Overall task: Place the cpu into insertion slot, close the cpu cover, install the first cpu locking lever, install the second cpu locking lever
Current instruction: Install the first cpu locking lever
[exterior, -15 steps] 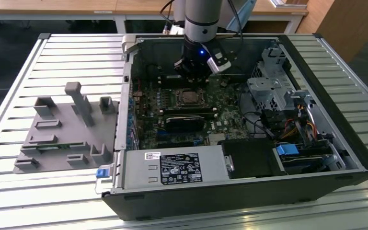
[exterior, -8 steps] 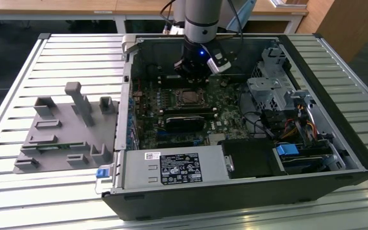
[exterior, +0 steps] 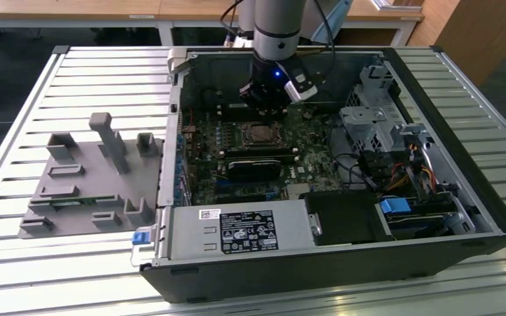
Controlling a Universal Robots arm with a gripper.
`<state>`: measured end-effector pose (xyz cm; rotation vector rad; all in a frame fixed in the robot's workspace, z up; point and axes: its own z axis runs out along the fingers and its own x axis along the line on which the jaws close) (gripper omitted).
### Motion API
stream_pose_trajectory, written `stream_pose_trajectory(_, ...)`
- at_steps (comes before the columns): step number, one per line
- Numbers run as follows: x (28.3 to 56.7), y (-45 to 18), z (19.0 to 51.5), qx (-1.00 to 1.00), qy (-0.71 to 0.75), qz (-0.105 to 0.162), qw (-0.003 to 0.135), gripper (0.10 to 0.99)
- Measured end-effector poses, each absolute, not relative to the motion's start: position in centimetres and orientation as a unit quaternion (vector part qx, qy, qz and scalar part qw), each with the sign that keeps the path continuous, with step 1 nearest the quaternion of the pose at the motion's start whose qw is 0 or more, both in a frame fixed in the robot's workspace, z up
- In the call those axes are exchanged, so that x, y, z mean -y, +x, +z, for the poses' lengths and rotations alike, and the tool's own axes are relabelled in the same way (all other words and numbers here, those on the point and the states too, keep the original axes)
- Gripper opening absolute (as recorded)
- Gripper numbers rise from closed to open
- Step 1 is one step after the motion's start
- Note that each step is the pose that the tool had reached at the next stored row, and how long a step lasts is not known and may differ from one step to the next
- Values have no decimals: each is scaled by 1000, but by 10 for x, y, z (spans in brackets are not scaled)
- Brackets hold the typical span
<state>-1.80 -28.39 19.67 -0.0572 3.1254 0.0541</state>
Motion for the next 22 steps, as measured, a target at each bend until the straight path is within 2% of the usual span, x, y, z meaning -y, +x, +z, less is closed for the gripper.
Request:
stream_pose_trajectory(7,283,-18,197,-1000,-18,19,8,106)
stream_pose_trajectory(12,283,-18,214,-1000,-18,18,8,106)
stream_pose_trajectory(22,285,-18,214,-1000,-18,18,8,106)
